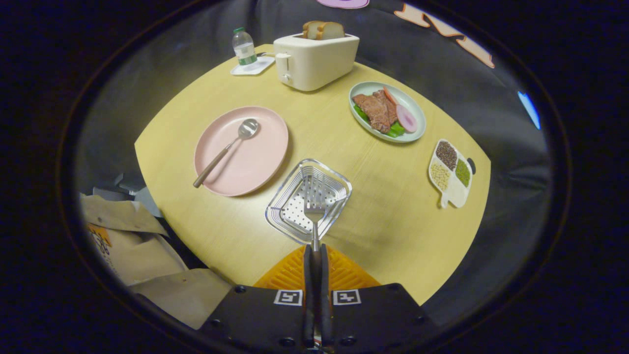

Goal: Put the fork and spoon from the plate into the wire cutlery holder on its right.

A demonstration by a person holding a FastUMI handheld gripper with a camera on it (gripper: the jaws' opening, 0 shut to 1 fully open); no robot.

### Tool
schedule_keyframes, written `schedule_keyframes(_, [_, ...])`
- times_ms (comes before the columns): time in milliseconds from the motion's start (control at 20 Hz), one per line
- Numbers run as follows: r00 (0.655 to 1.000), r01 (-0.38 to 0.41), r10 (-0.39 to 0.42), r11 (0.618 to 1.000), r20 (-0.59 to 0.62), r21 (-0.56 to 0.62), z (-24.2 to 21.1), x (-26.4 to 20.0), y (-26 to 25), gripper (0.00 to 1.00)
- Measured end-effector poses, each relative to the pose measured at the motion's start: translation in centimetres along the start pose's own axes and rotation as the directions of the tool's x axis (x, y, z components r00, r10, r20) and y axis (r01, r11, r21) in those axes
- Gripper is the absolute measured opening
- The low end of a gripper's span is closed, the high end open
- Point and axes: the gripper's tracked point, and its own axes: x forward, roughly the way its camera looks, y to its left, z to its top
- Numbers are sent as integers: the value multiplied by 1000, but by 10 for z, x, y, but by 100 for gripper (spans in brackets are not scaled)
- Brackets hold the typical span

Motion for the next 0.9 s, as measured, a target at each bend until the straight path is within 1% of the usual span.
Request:
schedule_keyframes(200, [996,-30,28,999,-84,-21,2,8,0,9])
schedule_keyframes(350, [992,-54,53,999,-117,-7,5,12,6,9])
schedule_keyframes(550, [987,-47,44,999,-152,-13,5,18,9,8])
schedule_keyframes(650, [987,-46,44,999,-154,-8,6,20,10,11])
schedule_keyframes(900, [996,-22,23,1000,-89,20,21,18,8,15])
